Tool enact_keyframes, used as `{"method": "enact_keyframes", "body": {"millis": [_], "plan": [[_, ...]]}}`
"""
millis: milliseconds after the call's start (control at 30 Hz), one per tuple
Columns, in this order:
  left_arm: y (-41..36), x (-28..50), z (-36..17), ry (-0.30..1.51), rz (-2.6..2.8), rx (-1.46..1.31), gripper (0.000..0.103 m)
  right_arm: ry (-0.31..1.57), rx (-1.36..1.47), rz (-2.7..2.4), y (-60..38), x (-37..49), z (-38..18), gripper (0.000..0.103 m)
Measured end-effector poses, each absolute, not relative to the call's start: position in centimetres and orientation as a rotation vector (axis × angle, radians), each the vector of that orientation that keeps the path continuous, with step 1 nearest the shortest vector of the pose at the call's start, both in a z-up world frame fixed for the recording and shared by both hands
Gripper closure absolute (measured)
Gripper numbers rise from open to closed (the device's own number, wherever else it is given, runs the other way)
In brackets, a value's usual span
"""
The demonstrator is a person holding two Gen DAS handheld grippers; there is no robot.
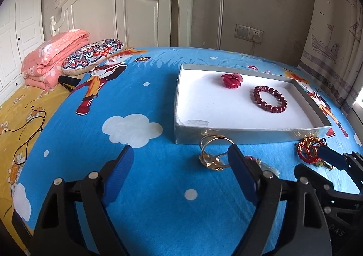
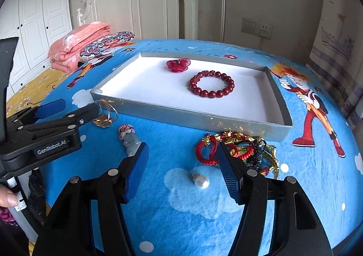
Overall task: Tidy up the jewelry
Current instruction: 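Lower the left gripper onto the gold ring and close it, then grasp the jade pendant with the right gripper while the left gripper holds the ring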
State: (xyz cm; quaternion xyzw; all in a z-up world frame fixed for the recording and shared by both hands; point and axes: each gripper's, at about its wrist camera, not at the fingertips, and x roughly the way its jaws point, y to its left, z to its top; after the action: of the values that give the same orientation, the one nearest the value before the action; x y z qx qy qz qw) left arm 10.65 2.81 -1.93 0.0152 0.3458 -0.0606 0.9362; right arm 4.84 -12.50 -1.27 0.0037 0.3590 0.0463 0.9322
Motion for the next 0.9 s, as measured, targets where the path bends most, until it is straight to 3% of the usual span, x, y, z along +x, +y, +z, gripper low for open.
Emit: {"method": "enact_keyframes", "body": {"millis": [233, 300, 367, 900], "plan": [[1.8, 12.4, -2.7, 0.781, -0.108, 0.023, 0.052, 0.698, 0.035, 0.132, -13.1, 4.1, -0.7, 0.044], [1.6, 12.7, -3.1, 0.804, -0.116, 0.029, 0.067, 0.696, 0.04, 0.14, -13.1, 4.1, -0.7, 0.044], [1.8, 12.8, -3.3, 0.81, -0.143, 0.004, 0.096, 0.695, 0.039, 0.144, -13.0, 4.1, -0.8, 0.044], [6.8, 8.7, -1.9, 0.712, -0.124, -0.051, 0.097, 0.72, -0.04, 0.194, -8.0, 6.5, -1.4, 0.047]]}}
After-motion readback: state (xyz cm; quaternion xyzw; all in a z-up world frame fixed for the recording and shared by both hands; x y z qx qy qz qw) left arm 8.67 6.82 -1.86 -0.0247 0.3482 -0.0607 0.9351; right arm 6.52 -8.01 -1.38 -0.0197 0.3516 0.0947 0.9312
